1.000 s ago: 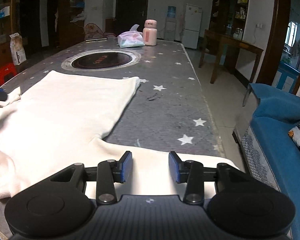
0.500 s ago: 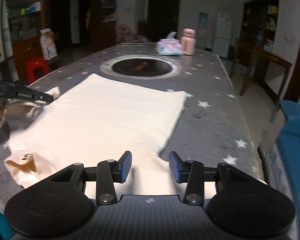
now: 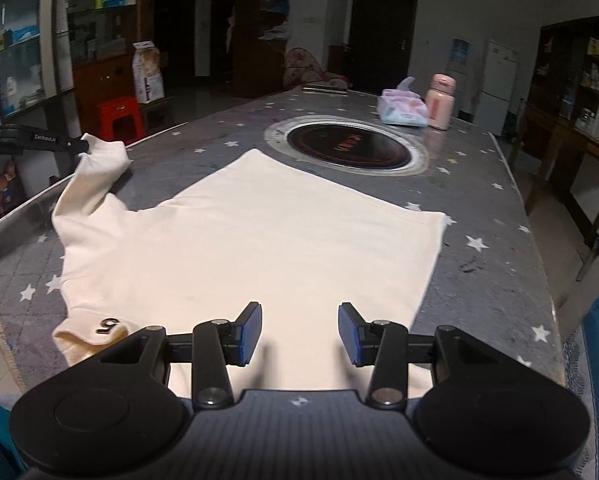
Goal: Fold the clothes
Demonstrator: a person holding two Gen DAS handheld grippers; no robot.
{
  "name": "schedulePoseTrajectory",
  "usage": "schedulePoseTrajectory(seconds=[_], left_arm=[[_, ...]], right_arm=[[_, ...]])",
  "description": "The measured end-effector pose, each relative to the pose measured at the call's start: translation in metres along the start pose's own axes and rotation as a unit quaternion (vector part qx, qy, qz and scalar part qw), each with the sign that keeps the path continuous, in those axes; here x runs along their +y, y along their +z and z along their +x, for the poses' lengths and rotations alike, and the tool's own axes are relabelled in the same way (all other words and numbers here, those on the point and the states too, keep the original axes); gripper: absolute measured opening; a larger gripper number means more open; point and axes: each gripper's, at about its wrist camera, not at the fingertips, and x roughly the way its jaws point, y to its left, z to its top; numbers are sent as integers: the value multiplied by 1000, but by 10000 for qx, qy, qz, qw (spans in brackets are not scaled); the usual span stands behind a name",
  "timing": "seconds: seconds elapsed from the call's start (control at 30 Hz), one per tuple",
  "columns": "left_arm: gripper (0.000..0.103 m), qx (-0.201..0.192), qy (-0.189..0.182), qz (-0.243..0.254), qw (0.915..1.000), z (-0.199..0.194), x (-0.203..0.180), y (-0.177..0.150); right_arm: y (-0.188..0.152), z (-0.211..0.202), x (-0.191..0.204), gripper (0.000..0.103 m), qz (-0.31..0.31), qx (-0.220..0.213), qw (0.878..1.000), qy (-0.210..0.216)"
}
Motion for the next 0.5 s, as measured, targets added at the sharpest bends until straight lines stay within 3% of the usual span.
schedulePoseTrajectory(seconds=[0.23, 0.5], left_arm=[[4, 339, 443, -156, 9983, 1, 27, -25], [4, 415, 721, -368, 9959, -2, 42, -36]], right_arm=[[0, 8, 13, 48, -191, 137, 9995, 218], [-6, 19, 12, 49, -97, 305, 9993, 208]])
